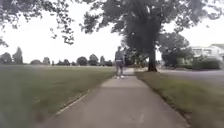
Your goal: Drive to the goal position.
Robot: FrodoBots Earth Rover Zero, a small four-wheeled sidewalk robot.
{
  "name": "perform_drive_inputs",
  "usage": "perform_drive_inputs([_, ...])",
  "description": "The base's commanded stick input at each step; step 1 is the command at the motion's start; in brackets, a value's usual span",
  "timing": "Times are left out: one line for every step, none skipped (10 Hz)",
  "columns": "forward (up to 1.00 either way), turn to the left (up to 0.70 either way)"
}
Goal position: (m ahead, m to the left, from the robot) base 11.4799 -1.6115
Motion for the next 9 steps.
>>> perform_drive_inputs([0.70, 0.00])
perform_drive_inputs([0.70, 0.00])
perform_drive_inputs([0.70, -0.23])
perform_drive_inputs([0.70, -0.30])
perform_drive_inputs([0.70, -0.35])
perform_drive_inputs([0.70, -0.15])
perform_drive_inputs([0.70, 0.00])
perform_drive_inputs([0.70, 0.00])
perform_drive_inputs([0.70, 0.00])
